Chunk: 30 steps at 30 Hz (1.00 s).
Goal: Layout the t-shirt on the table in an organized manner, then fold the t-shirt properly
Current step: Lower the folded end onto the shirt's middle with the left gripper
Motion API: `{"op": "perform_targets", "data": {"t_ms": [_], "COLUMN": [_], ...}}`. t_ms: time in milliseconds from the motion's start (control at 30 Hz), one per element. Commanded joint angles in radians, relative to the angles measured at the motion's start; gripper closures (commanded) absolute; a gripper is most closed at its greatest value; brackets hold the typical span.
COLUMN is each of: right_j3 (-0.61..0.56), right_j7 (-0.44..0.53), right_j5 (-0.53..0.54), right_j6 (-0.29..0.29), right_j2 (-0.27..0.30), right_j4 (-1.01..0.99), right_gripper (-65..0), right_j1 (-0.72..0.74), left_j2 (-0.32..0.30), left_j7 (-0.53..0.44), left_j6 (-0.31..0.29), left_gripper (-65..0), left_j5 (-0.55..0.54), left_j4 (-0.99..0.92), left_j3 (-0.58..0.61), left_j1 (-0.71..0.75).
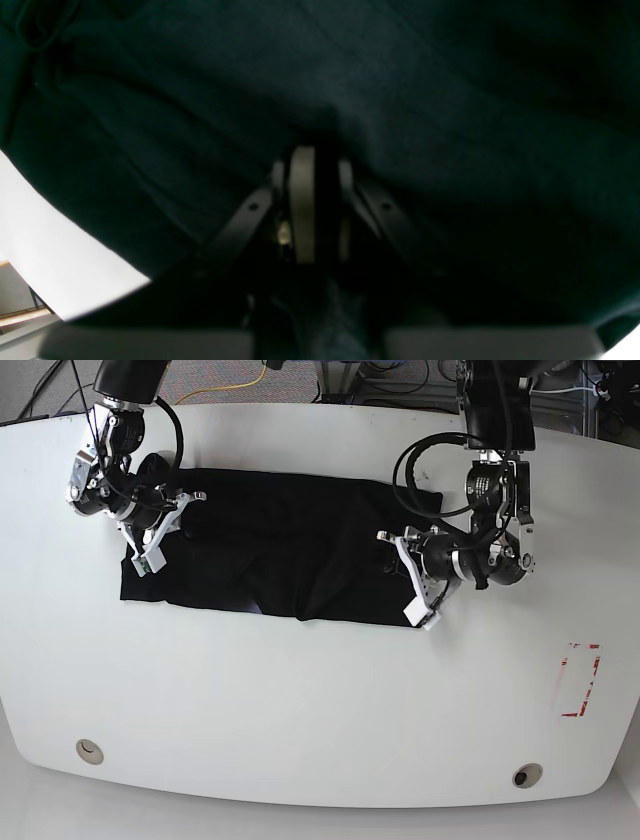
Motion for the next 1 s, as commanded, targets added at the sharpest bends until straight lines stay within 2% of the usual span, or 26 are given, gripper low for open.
{"op": "perform_targets", "data": {"t_ms": [0, 233, 500, 567, 767, 867, 967], "right_j3": [0.005, 0.005, 0.002, 0.0, 0.0, 0.0, 0.0], "right_j7": [-0.007, -0.007, -0.007, -0.007, -0.007, -0.007, -0.007], "right_j5": [0.001, 0.001, 0.001, 0.001, 0.001, 0.001, 0.001], "right_j6": [0.001, 0.001, 0.001, 0.001, 0.001, 0.001, 0.001], "right_j2": [0.012, 0.012, 0.011, 0.011, 0.009, 0.009, 0.009], "right_j4": [0.012, 0.012, 0.012, 0.012, 0.012, 0.012, 0.012], "right_gripper": [-6.2, -6.2, -6.2, -6.2, -6.2, -6.2, -6.2], "right_j1": [0.005, 0.007, 0.008, 0.008, 0.008, 0.008, 0.008], "left_j2": [-0.002, 0.01, 0.021, 0.021, 0.03, 0.047, 0.047], "left_j7": [-0.019, -0.016, -0.014, -0.014, -0.008, -0.008, -0.008], "left_j6": [0.002, 0.002, -0.012, -0.044, -0.25, -0.254, -0.254], "left_gripper": [-4.0, -4.0, -4.2, -4.2, -4.2, -4.2, -4.2], "left_j5": [0.005, 0.064, 0.063, 0.063, 0.063, 0.063, 0.063], "left_j4": [0.02, 0.019, 0.022, 0.022, 0.027, 0.059, 0.129], "left_j3": [0.02, 0.045, 0.195, 0.249, 0.416, 0.439, 0.412], "left_j1": [-0.01, 0.004, -0.001, -0.005, -0.053, -0.063, -0.065]}}
